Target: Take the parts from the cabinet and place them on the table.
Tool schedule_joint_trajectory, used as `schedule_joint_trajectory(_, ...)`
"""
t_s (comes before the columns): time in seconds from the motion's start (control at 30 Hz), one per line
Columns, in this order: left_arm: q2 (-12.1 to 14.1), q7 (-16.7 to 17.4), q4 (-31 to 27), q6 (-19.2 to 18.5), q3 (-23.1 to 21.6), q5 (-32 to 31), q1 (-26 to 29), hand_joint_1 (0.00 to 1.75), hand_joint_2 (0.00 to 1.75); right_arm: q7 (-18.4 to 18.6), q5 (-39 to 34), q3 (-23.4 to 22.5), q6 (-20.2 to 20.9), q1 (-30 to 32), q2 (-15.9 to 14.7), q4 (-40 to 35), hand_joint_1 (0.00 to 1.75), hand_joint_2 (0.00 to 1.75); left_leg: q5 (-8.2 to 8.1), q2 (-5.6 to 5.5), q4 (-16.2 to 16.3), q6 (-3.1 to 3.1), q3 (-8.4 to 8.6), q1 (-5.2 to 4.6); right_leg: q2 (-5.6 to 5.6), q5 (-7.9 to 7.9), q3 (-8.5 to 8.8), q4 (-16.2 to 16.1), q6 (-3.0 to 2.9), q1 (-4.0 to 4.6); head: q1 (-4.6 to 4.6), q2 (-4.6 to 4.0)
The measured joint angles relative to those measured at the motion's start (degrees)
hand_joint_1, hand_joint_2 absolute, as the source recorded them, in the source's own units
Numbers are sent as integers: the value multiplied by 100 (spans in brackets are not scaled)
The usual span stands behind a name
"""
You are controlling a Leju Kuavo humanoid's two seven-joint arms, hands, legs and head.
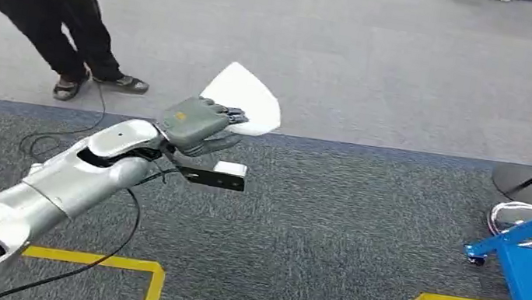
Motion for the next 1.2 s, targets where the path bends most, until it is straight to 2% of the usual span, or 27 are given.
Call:
schedule_joint_trajectory(0.03,-13,0,-2,-11,-28,-4,7,175,175,0,-2,0,0,22,-4,0,0,175,-5,-70,1,22,0,-11,48,-154,-254,452,5,2,-5,0)
schedule_joint_trajectory(0.07,-15,0,-2,-24,-48,-4,38,175,175,0,-4,2,2,52,-9,0,0,175,-10,-162,7,29,2,-18,77,-206,-472,785,7,2,0,0)
schedule_joint_trajectory(0.1,-15,0,-2,-35,-57,-6,65,175,175,-2,-4,2,4,78,-9,0,0,175,-11,-246,8,30,5,-19,83,-117,-553,825,3,2,-7,0)
schedule_joint_trajectory(0.13,-15,11,-2,-39,-61,-19,84,175,175,-6,-2,4,4,90,-9,0,0,175,-11,-339,14,29,6,-17,88,99,-515,618,-2,-2,0,0)
schedule_joint_trajectory(0.2,-13,61,-22,-39,-59,-33,88,175,175,-9,9,4,11,79,-9,-2,0,175,-29,-502,52,2,6,1,208,655,-160,-272,-16,-22,0,0)
schedule_joint_trajectory(0.23,-6,90,-59,-41,-48,-37,98,175,175,-13,9,11,26,77,-9,-2,0,175,-51,-568,83,-32,-13,22,535,739,-3,-646,-23,-59,-4,0)
schedule_joint_trajectory(0.27,7,122,-98,-44,-37,-69,96,175,175,-33,13,15,46,79,-9,-4,0,175,-62,-646,135,-70,-68,-3,678,674,136,-765,-29,-93,-6,0)
schedule_joint_trajectory(0.37,85,164,-181,-39,-13,-96,228,175,175,-46,28,50,76,103,-7,-9,0,175,-2,-846,87,-186,-103,71,491,665,129,-727,-76,-20,0,0)
schedule_joint_trajectory(0.4,141,164,-197,-37,9,-94,271,175,175,-52,28,59,76,99,2,-13,0,175,-13,-916,92,-221,-106,64,406,694,156,-784,-133,-68,-13,0)
schedule_joint_trajectory(0.43,160,166,-208,-35,31,-94,310,175,175,-57,28,63,76,93,9,-18,0,175,-86,-615,176,-227,-138,38,331,705,188,-808,-162,-54,-9,0)
schedule_joint_trajectory(0.47,177,166,-221,-33,42,-107,309,175,175,-74,28,72,76,103,22,-24,0,175,-277,-276,482,-251,-275,24,254,695,204,-815,-210,-36,-77,0)
schedule_joint_trajectory(0.5,179,166,-223,-31,53,-116,311,175,175,-85,28,79,76,127,22,-24,0,175,-494,-108,933,-272,-488,32,159,680,214,-814,-232,-13,-63,0)
schedule_joint_trajectory(0.57,186,188,-223,-22,59,-131,365,175,175,-105,28,111,81,180,24,-24,0,175,-798,5,1746,-289,-880,42,-30,658,223,-812,-250,2,-64,0)
schedule_joint_trajectory(0.6,212,190,-223,-22,61,-135,405,175,175,-105,28,113,87,191,22,-24,0,175,-783,15,1855,-292,-934,48,-112,649,224,-811,-251,6,-70,0)
schedule_joint_trajectory(0.63,236,197,-223,-22,68,-138,435,175,175,-107,28,116,96,189,24,-24,0,175,-639,24,1694,-284,-840,50,-190,641,229,-811,-251,12,-68,0)
schedule_joint_trajectory(0.7,267,199,-225,-17,99,-138,438,175,175,-111,28,129,103,182,42,-24,0,175,-178,136,756,-227,-338,29,-338,618,264,-811,-237,27,-68,0)
schedule_joint_trajectory(0.73,271,203,-232,-9,114,-138,430,175,175,-111,28,142,103,182,50,-26,0,175,-19,401,280,-173,-65,-15,-399,597,293,-811,-223,38,-68,0)
schedule_joint_trajectory(0.77,271,205,-240,-7,120,-138,413,175,175,-111,28,159,105,185,50,-26,0,175,-132,627,116,-147,20,-112,-463,568,299,-804,-185,82,-68,0)
schedule_joint_trajectory(0.9,321,205,-258,-4,138,-135,422,175,175,-114,28,192,100,162,72,-28,0,175,-88,274,52,-39,21,-91,-755,499,410,-839,-73,86,-70,0)
schedule_joint_trajectory(0.93,315,199,-273,2,151,-133,424,175,175,-118,20,199,75,156,72,-35,0,175,-68,225,21,-13,72,-44,-536,432,365,-780,-31,51,-51,0)
schedule_joint_trajectory(0.97,324,192,-273,9,162,-131,377,175,175,-120,-9,199,41,153,72,-35,0,175,-68,155,18,8,75,-25,-219,295,270,-551,-22,41,-37,0)
schedule_joint_trajectory(1.0,306,186,-273,9,164,-116,345,175,175,-114,-28,199,20,154,72,-35,0,175,-59,83,19,36,73,-20,-35,84,61,-116,-20,39,-13,0)
schedule_joint_trajectory(1.07,269,125,-269,-2,160,-111,342,175,175,-140,-113,199,9,187,68,-33,0,175,-60,-90,25,54,70,-21,83,-243,-455,836,1,39,0,0)
schedule_joint_trajectory(1.1,265,98,-258,-20,155,-111,346,175,175,-157,-127,199,4,200,68,-35,0,175,-61,-181,27,54,71,-23,89,-223,-614,1034,1,39,-5,0)
schedule_joint_trajectory(1.13,262,85,-253,-37,155,-111,341,175,175,-157,-131,201,0,201,68,-33,0,175,-61,-265,33,53,72,-22,89,-71,-632,933,0,38,-5,0)
schedule_joint_trajectory(1.17,258,81,-247,-50,155,-111,326,175,175,-157,-155,201,-9,197,68,-33,0,175,-66,-351,40,47,73,-17,96,186,-531,606,-4,35,-2,0)
schedule_joint_trajectory(1.2,243,74,-238,-63,155,-113,298,175,175,-166,-186,201,-24,193,68,-33,0,175,-78,-442,60,28,75,-5,155,530,-308,49,-12,25,-4,0)
